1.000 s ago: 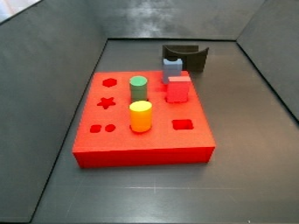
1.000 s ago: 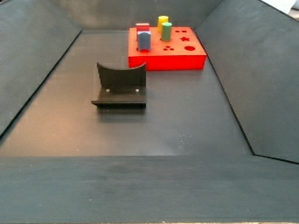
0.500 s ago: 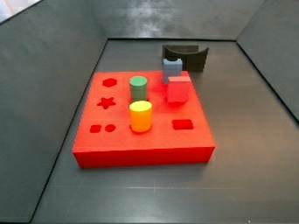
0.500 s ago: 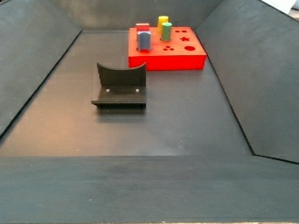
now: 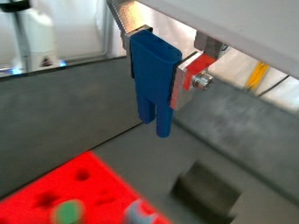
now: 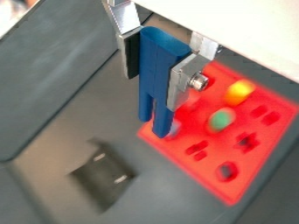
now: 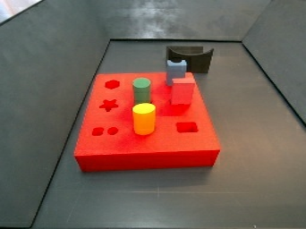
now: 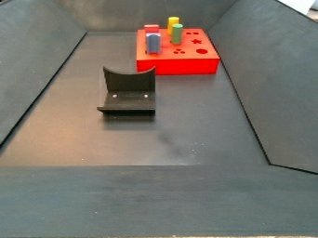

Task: Pick up the square-circle object. Move up. Rotate the square-circle object. Place the square-circle object on the fixture. Regrasp the square-circle object. Move to above the board. Insert the square-circle object.
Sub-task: Move to above the board, then insert the square-circle object.

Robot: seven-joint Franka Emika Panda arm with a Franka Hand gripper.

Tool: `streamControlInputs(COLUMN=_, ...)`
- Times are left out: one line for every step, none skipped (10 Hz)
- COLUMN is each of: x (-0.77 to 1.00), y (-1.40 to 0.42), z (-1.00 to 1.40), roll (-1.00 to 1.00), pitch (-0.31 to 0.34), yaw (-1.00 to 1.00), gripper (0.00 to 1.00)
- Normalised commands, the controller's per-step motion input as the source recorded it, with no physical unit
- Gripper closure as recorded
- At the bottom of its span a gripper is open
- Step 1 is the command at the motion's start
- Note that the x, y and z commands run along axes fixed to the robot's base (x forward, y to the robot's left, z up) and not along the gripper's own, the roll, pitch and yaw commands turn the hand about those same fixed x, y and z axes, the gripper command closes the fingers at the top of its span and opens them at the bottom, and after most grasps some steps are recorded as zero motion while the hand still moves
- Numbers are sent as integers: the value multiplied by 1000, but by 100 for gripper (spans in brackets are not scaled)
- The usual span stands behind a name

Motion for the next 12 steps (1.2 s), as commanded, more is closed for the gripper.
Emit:
streamControlInputs(x=-707, y=-1000, z=61, roll=-1000, pitch=-63, yaw=-25, gripper=100)
streamControlInputs(x=-508, y=-667, z=34, roll=-984, pitch=-77, yaw=-23, gripper=100)
streamControlInputs(x=-332, y=-395, z=14, roll=-761, pitch=-69, yaw=-23, gripper=100)
streamControlInputs(x=-204, y=-217, z=9, roll=-545, pitch=-48, yaw=-18, gripper=100)
streamControlInputs(x=-104, y=-106, z=3, roll=-319, pitch=-21, yaw=-14, gripper=100)
streamControlInputs(x=-60, y=-57, z=1, roll=-217, pitch=-13, yaw=-11, gripper=100)
streamControlInputs(x=-80, y=-323, z=-237, roll=-283, pitch=19, yaw=23, gripper=100)
streamControlInputs(x=-71, y=-320, z=-234, roll=-277, pitch=20, yaw=14, gripper=100)
streamControlInputs(x=-71, y=-311, z=-231, roll=-273, pitch=16, yaw=14, gripper=100)
streamControlInputs(x=-34, y=-60, z=-146, roll=-207, pitch=0, yaw=0, gripper=100)
streamControlInputs(x=0, y=-29, z=-3, roll=-11, pitch=0, yaw=0, gripper=100)
streamControlInputs(x=0, y=-163, z=-237, roll=-207, pitch=0, yaw=0, gripper=100)
